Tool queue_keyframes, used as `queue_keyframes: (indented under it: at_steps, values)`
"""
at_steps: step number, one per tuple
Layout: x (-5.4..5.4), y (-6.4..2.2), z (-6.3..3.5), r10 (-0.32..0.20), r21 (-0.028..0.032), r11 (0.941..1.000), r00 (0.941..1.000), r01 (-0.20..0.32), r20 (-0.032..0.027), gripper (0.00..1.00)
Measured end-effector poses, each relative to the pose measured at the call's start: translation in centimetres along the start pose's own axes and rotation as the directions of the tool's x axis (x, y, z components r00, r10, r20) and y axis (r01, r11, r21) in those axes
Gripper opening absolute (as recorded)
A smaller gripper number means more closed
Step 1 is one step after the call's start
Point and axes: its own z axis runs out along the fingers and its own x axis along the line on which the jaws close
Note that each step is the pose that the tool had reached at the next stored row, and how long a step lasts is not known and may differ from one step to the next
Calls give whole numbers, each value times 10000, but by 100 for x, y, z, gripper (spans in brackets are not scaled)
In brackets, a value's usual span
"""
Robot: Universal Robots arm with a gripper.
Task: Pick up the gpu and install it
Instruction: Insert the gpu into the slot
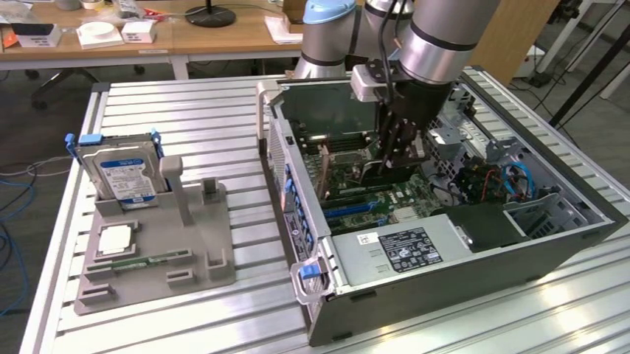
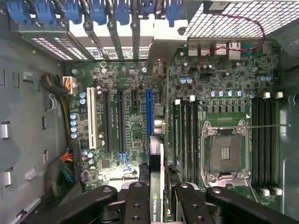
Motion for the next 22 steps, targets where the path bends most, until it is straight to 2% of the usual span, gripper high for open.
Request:
queue_keyframes:
  at_steps: [22]
  values:
    - [25, 84, 209, -1, 0, 10000, 10000, 1, -4, 26]
